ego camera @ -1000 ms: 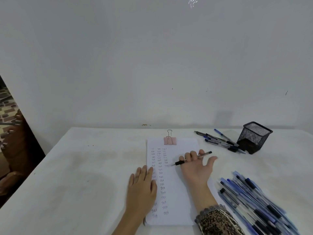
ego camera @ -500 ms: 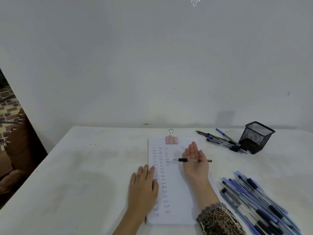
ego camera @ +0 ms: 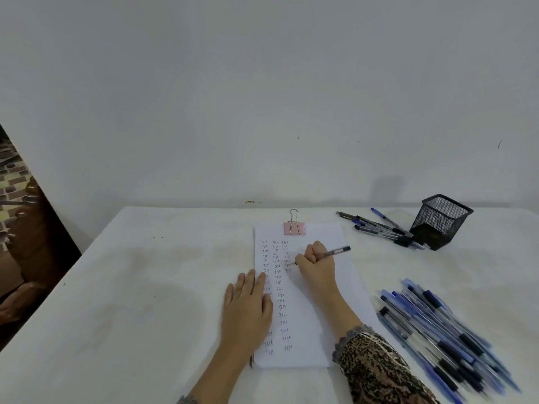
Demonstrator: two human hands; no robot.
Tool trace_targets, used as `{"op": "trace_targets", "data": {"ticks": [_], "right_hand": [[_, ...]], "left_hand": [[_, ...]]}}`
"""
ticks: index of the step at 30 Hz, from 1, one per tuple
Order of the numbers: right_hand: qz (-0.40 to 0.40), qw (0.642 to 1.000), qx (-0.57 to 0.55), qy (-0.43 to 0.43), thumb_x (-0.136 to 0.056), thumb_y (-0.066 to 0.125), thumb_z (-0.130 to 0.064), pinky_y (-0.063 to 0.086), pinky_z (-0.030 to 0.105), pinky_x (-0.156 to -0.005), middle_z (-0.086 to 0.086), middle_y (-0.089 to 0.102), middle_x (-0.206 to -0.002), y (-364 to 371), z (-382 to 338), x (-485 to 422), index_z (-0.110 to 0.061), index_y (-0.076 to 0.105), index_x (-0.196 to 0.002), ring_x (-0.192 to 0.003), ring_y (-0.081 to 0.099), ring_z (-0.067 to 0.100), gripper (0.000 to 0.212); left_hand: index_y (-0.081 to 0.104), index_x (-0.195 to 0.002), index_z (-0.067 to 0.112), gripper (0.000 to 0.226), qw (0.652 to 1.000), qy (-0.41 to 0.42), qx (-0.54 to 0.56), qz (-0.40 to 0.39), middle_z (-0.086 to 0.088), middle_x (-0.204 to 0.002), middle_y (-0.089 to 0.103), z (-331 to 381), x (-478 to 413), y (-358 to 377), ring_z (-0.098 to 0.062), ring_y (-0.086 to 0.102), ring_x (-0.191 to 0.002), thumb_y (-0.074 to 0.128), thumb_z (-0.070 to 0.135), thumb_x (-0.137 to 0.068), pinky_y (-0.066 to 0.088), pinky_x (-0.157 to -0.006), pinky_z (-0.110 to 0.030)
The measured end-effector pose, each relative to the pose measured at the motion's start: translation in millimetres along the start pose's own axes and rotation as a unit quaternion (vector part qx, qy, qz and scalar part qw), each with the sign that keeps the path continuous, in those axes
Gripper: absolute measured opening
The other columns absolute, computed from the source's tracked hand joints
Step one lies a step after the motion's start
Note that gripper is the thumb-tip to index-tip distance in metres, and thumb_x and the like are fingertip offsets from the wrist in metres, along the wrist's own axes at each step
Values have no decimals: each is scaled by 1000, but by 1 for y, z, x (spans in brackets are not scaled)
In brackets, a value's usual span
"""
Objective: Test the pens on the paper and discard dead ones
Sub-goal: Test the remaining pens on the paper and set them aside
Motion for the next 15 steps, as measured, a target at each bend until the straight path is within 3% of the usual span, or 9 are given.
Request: {"op": "trace_targets", "data": {"ticks": [3, 15], "right_hand": [[6, 999, 38, -12, -70, 46, 20, 17, 15, -48, -15, 20, -47, 2, -2, 2, -22, 17, -59, -46, 15, 4, 52], [0, 995, 90, -33, -69, 55, 14, 24, 18, -54, -8, 24, -55, 6, -6, 3, -20, 22, -52, -47, 21, 4, 51]], "left_hand": [[8, -148, 23, 50, 1000, -2, -9, 3, 2, -157, 2, 0, 0, 0, -15, -2, -144, 20, 32, -100, -3, -117, -34], [8, -148, 23, 51, 1000, -6, -7, 5, 2, -157, 2, 0, 1, 0, -15, -1, -144, 12, 33, -98, -4, -116, -34]]}}
Point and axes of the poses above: each hand's wrist, its own x-axis away from the middle knuckle, its own y-axis out of the palm, z = x × y, the point moved 10 cm from there along -x, towards the middle knuckle
